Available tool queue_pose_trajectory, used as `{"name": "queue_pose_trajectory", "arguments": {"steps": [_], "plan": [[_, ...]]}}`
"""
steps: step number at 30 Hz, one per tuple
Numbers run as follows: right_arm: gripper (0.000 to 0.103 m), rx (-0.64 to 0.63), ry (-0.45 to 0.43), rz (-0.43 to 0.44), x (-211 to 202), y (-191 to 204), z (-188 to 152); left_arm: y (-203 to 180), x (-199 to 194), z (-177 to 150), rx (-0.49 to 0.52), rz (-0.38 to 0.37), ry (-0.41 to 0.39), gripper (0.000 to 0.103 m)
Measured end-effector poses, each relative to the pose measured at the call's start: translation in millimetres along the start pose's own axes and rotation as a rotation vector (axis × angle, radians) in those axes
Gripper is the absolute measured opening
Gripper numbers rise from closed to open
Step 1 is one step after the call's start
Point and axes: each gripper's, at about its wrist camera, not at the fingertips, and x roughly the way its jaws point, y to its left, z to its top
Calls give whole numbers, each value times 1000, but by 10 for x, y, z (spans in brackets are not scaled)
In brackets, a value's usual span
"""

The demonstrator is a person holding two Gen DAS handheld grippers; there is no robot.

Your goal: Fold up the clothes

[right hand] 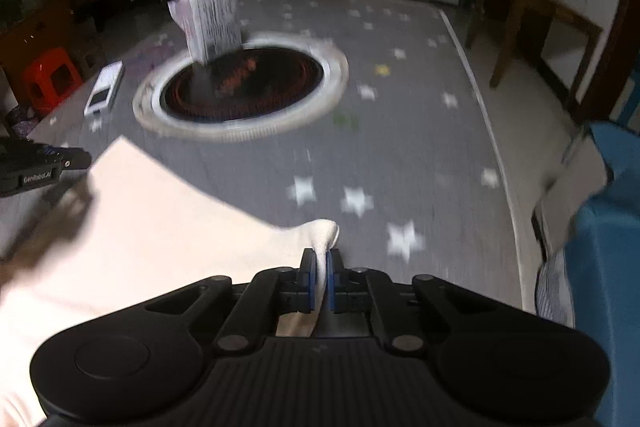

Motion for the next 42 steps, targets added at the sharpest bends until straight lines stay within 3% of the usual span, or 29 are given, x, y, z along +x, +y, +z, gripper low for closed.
{"name": "queue_pose_trajectory", "arguments": {"steps": [6,8,10,12,17,18,19,20,22,25,29,32,34,36,42], "plan": [[5,-47,-35,-29,290,157,313,348,144,62,-113,-23,49,8],[5,-59,-19,-43,411,194,354,362,145,61,-121,-40,42,21],[5,-68,0,-49,505,202,372,331,144,61,-114,-60,25,41],[5,-80,16,-50,596,211,392,260,151,60,-91,-58,11,45],[5,-90,33,-36,721,221,438,91,284,68,-14,-36,16,44],[5,-93,35,-31,736,225,440,72,301,68,-4,-33,12,38],[5,-98,36,-28,750,233,442,56,313,69,4,-33,7,21],[5,-101,34,-27,756,238,442,39,323,75,14,-38,4,12],[5,-101,26,-27,758,235,446,-11,335,88,43,10,-7,4],[5,-78,5,-33,753,192,462,20,348,84,44,94,-37,3],[9,-57,20,-41,839,123,440,133,401,90,17,112,-38,4],[15,-39,12,-35,812,87,433,153,390,98,24,115,-39,11],[17,-44,0,-31,720,92,424,164,352,109,21,116,-31,28],[18,-78,-5,-4,543,146,386,174,262,106,11,112,-38,31],[19,-196,55,130,107,451,40,61,-190,-86,15,-2,-23,43]]}}
